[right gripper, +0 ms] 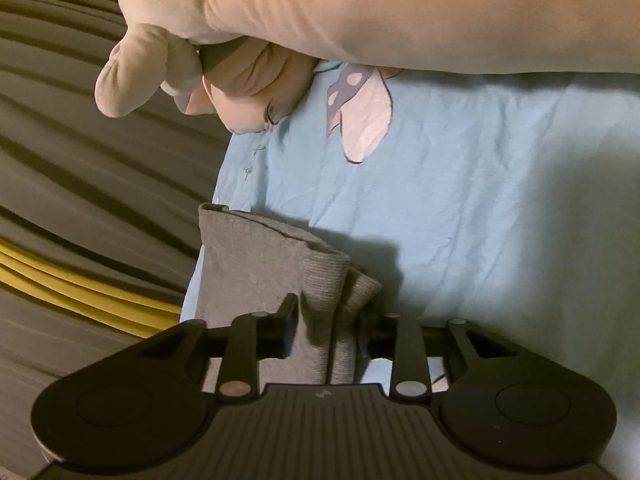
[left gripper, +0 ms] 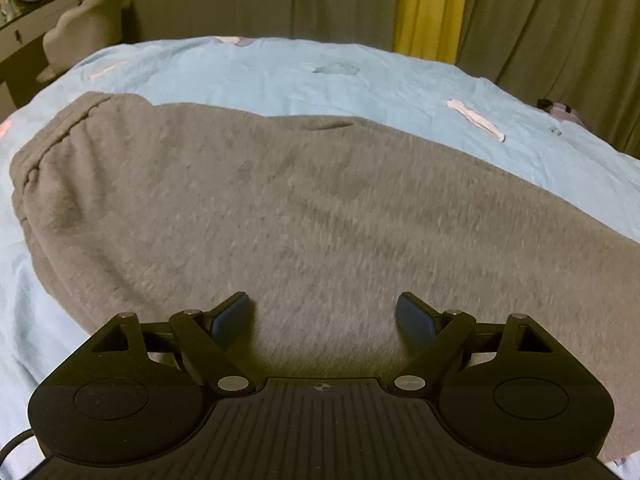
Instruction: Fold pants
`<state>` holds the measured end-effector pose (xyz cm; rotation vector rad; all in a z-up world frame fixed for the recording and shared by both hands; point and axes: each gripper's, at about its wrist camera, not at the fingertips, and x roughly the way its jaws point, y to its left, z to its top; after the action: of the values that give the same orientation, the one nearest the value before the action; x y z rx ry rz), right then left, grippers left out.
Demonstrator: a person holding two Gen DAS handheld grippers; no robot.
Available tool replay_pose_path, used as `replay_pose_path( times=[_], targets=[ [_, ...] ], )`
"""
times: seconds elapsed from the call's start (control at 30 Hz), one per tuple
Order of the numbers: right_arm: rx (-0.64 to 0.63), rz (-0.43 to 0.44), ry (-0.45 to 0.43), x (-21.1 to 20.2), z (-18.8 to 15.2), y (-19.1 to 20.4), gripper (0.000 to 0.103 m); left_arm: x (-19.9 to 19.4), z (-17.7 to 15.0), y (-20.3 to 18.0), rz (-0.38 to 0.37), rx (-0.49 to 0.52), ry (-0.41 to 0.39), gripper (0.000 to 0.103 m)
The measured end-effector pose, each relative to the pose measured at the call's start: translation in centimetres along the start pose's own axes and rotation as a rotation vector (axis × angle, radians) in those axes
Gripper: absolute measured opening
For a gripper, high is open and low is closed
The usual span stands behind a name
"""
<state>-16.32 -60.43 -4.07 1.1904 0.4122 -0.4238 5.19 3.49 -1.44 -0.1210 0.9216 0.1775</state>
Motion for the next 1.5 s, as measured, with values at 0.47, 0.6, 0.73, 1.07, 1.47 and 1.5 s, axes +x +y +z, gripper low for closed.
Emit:
replay_pose_path(
  times=[0.47,0.6,0.73,1.07,1.47,1.5],
  targets=[
    [-0.363,-0.132,-0.110,-0.8,-2.2,9.5,0.013,-0.2,0.4,1.5,0.031,-0.073,-0.017,0.087],
    [-0.789,0.142,-0.030,-1.8,-10.4,21.6,0.012,-1.3,0.7,2.3,0.050,-0.111,-0.073,0.087],
    [-1.049,0.374,0.221,-0.1,-22.3,26.7,0.012,-2.6,0.8,3.6,0.071,-0.154,-0.115,0.087],
    [-1.163,0.257,0.517,5.6,-32.7,23.6,0.013,-2.9,0.2,3.9,-0.006,-0.144,-0.109,0.087],
    [-0.740,0.317,0.626,4.4,-26.9,21.9,0.090,-3.4,-0.4,-2.5,-0.241,0.145,-0.052,0.087],
    [-0.687,0.321,0.566,3.7,-25.4,21.4,0.099,-3.5,-0.3,-3.1,-0.290,0.153,-0.036,0.087]
  ],
)
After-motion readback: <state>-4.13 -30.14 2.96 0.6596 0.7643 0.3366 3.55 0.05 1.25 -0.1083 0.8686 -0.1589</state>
